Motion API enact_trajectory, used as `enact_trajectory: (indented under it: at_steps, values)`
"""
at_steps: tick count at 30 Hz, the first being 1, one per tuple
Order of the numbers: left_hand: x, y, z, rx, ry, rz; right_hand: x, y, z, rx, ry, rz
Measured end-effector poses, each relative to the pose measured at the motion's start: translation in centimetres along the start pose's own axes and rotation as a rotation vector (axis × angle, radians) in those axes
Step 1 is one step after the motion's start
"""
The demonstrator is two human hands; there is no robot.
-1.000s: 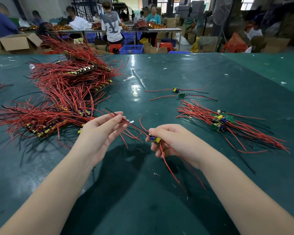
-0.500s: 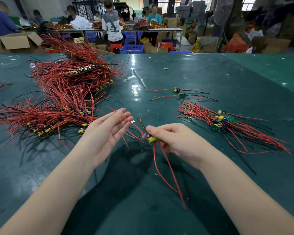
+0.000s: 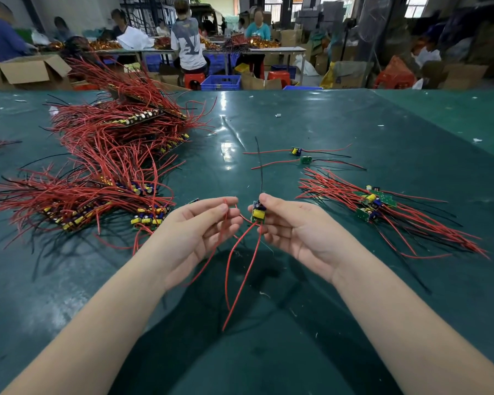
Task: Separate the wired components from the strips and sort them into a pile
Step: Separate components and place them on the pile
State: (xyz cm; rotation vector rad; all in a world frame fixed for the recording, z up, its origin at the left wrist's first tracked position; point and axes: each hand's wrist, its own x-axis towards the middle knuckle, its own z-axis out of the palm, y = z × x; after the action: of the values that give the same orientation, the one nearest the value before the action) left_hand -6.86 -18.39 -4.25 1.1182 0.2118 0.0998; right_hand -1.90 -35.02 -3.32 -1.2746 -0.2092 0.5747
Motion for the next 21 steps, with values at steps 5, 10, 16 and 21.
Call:
enact_trajectory:
  at_steps: [5,10,16,21]
  values:
    - [0.1,0.2,-0.3,0.058,0.054,0.060,-0.2,0.0,0.2,-0.041,-0.036,0.022]
    - [0.2,0.6,-0.3,-0.041,0.066,0.110,-0.4,0.2,0.5,0.009,-0.135,0.051]
    - [0.3,0.2,-0.2,-0.005,0.085,0.205,-0.8,0.6,1.3,0.002,-0.284,0.089]
    - [0.5,0.1,-0.4,0.020,0.068,0.198,-0.7,0.6,1.2,0.034,-0.252,0.061]
